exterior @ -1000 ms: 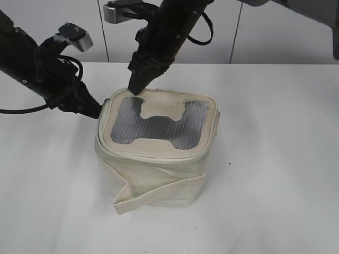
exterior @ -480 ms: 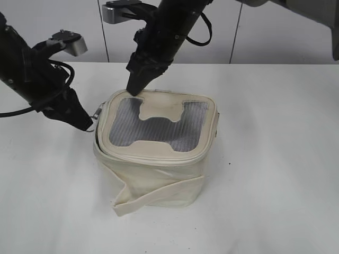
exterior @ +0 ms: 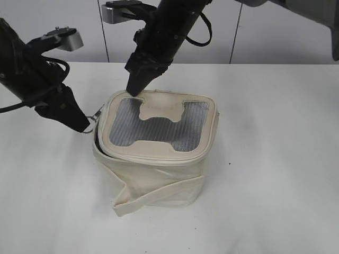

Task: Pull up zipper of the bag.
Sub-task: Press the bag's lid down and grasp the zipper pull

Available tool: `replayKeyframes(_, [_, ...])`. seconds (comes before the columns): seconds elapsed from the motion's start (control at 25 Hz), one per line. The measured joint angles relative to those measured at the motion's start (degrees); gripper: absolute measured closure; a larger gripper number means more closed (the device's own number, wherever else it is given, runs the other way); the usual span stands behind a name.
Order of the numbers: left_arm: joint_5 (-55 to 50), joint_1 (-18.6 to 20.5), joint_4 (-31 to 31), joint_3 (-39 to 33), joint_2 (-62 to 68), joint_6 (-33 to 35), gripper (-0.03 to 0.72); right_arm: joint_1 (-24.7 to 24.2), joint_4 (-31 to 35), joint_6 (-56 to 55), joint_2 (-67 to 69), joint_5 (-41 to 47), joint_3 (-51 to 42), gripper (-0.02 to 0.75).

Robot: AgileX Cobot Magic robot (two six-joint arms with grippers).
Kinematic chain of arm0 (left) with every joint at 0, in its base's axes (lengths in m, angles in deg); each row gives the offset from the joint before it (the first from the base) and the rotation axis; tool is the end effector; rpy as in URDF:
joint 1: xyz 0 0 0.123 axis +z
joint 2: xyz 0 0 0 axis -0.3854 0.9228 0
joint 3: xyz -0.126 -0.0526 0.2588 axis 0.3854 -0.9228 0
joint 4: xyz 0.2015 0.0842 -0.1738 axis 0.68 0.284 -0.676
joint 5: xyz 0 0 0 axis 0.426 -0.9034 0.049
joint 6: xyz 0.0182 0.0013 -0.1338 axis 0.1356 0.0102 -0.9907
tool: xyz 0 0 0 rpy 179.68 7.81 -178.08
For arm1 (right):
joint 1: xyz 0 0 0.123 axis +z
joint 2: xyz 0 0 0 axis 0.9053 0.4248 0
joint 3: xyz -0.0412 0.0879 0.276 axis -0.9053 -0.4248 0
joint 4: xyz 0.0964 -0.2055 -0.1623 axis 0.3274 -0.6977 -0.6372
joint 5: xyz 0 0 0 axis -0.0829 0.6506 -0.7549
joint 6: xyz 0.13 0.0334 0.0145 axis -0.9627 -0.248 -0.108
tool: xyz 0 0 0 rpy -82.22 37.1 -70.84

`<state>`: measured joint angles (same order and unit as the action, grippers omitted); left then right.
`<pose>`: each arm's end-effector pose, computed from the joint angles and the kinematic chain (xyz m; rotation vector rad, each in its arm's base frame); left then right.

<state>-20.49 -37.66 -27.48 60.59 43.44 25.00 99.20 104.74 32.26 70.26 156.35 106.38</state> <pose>0.3275 -0.1510 0.1839 1.1836 2.6103 -0.6487 0.4172 0.3535 0.1937 -1.4894 2.3622 0.6425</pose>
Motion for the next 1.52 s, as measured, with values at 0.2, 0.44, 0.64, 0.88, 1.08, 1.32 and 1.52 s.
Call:
replayKeyframes(0.2, [-1.5,0.0,1.7,0.0,-1.9,-2.4,0.691,0.0,0.2,-0.3,0.0,0.0,0.0,0.715])
replayKeyframes(0.44, [-2.2,0.0,2.6,0.0,-4.0,-5.0,0.691,0.1,0.4,-0.7,0.0,0.0,0.0,0.715])
replayKeyframes(0.64, [-2.9,0.0,2.7,0.0,-6.3,-5.5,0.691,0.2,0.9,-0.9,0.0,0.0,0.0,0.715])
replayKeyframes(0.88, [-3.4,0.0,1.2,-3.0,-8.4,-6.4,0.691,0.5,1.3,-0.9,0.0,0.0,0.0,0.715])
replayKeyframes(1.08, [-2.5,0.0,-0.9,-8.0,-10.4,-6.4,0.691,0.5,1.3,-1.0,0.0,0.0,0.0,0.717])
replayKeyframes(1.32, [1.0,-2.6,-2.2,-11.4,-13.4,-6.6,0.691,0.6,1.7,-1.0,0.0,0.1,0.0,0.717])
replayKeyframes(1.52, [-2.3,-7.5,-2.0,-13.1,-14.7,-7.7,0.691,0.3,0.7,-1.1,0.0,0.1,0.0,0.717])
